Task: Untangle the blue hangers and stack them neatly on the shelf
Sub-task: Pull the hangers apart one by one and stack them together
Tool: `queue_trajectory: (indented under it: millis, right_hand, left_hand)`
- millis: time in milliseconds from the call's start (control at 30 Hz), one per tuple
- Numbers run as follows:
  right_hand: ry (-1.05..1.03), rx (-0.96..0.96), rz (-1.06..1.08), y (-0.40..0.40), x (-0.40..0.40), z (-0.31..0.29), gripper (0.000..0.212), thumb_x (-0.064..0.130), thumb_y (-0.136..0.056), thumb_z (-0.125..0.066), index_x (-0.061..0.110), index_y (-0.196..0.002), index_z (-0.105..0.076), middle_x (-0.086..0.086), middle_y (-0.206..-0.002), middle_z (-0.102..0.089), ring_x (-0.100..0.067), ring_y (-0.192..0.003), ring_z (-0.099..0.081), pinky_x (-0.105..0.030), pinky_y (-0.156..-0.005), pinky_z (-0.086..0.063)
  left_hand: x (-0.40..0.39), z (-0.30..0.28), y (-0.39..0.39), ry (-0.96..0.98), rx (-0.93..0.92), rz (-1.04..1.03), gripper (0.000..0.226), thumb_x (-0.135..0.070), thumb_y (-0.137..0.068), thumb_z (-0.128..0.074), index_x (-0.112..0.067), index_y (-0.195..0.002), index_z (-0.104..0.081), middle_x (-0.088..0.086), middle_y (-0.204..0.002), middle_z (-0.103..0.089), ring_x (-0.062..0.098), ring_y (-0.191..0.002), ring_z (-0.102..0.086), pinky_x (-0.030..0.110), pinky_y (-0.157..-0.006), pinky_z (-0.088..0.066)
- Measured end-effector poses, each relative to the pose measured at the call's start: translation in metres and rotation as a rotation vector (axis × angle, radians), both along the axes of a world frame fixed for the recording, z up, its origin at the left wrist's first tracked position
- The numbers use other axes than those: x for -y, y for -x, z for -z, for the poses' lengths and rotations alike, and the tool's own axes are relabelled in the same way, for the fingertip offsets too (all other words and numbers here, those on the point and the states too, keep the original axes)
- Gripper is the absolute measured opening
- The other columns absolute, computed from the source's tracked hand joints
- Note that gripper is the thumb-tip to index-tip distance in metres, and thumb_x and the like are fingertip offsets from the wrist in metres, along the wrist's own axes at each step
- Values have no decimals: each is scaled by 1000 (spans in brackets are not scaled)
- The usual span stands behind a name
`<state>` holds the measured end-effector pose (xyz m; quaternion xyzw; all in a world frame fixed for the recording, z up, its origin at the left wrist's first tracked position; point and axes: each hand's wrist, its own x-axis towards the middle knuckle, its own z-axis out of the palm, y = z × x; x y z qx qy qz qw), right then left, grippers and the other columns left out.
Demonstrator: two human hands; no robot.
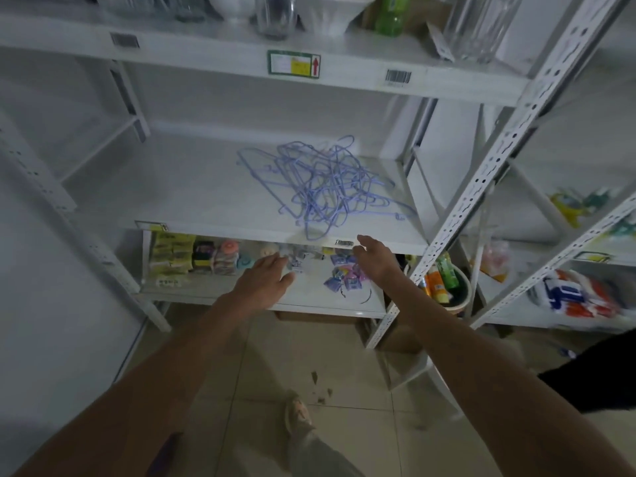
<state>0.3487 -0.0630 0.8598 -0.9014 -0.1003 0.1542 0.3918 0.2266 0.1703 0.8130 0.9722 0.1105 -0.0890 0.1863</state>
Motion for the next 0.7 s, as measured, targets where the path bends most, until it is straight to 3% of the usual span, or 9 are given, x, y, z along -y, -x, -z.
queue_trajectory:
  millis: [167, 267, 367, 500, 700]
  right_hand:
    - [21, -37, -10, -29, -39, 22, 48, 29, -105, -48, 19, -152, -47, -12, -152, -51, -27, -116, -59, -37, -104, -46]
    - [-2, -46, 7, -59, -67, 32, 48, 27, -105, -48, 18, -152, -47, -14, -150, -52, -32, -131, -55, -37, -108, -44]
    - [-1, -12, 47, -105, -102, 38, 43, 23, -104, -48, 15, -146, -54, -18, -142, -59, -36, -126, -58, -40, -105, -47]
    - [-40, 64, 119, -150, -140, 42, 40, 15, -101, -49, 13, -139, -61, -13, -143, -60, -33, -132, -55, -33, -106, -42]
    - [3, 141, 199, -216, -178, 47, 48, 15, -98, -54, 13, -146, -51, -14, -149, -48, -32, -141, -41, -41, -111, -38]
  left_hand:
    - [-30, 14, -31, 19, -25, 47, 58, -50, -103, -33, -25, -155, -27, -1, -167, -16, 21, -152, -17, 45, -117, -23]
    - [-54, 21, -61, -9, 16, 64, 56, -46, -103, -38, -24, -153, -32, 3, -165, -22, 22, -151, -21, 43, -119, -22]
    - [-87, 28, -103, -8, 63, 24, 55, -43, -103, -41, -20, -153, -34, 5, -163, -28, 26, -149, -28, 45, -118, -25]
    - [-112, 36, -143, 98, 23, -17, 53, -43, -103, -40, -22, -151, -37, 1, -160, -34, 25, -144, -34, 44, -116, -31]
    - [-137, 52, -204, 148, 148, 17, 37, -29, -100, -48, -18, -135, -55, 8, -135, -58, 29, -124, -54, 42, -102, -45]
